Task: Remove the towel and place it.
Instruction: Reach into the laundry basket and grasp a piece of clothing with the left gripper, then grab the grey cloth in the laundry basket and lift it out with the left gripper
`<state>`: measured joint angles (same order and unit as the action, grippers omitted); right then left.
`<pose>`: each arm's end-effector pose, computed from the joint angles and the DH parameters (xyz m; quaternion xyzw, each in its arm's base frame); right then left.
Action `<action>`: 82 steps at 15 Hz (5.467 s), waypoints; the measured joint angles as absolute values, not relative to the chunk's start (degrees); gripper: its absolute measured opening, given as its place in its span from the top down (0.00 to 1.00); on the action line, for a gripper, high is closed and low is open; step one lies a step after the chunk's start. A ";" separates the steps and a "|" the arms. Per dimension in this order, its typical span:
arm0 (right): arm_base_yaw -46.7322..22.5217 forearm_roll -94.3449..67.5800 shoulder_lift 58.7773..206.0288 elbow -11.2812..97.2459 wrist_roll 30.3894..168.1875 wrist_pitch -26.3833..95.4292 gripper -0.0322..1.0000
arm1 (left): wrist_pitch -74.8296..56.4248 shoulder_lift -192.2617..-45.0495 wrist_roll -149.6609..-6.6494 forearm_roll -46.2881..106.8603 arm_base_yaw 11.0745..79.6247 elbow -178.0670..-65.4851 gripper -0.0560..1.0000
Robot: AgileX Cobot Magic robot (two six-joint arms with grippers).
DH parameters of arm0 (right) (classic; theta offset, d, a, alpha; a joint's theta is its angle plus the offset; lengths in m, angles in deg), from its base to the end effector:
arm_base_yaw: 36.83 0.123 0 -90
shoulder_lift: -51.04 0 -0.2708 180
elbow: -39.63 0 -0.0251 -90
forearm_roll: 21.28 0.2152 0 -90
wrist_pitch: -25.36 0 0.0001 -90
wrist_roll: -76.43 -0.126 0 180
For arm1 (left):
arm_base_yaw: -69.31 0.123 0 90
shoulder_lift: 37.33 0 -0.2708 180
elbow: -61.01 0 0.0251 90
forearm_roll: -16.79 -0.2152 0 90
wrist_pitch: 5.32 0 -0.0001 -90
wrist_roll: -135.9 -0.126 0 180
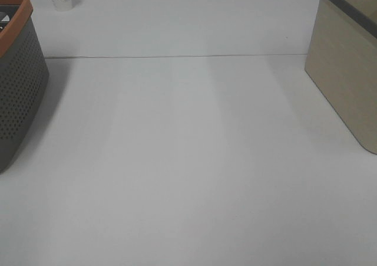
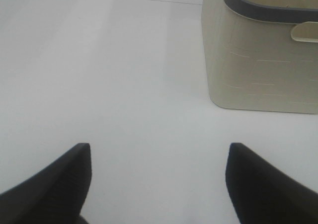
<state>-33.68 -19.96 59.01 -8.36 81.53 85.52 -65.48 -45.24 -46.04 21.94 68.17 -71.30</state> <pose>0.0090 0.0030 0.2463 -0.0615 0.8463 0.0025 0.5291 0.0081 -0.0100 0.2481 0.0245 0.8457 -0.0412 0.5315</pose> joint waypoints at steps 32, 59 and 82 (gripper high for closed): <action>-33.68 -19.96 59.01 -8.36 81.53 85.52 0.25 | -65.77 -81.68 -49.20 21.37 68.17 -92.55 0.25; -33.68 -19.96 59.01 -8.36 81.47 85.52 0.25 | -74.65 -143.39 -84.89 33.92 80.89 -140.91 0.25; -33.68 -20.19 59.01 -8.36 81.07 85.52 0.25 | -74.25 -160.18 -103.28 37.82 97.10 -140.91 0.25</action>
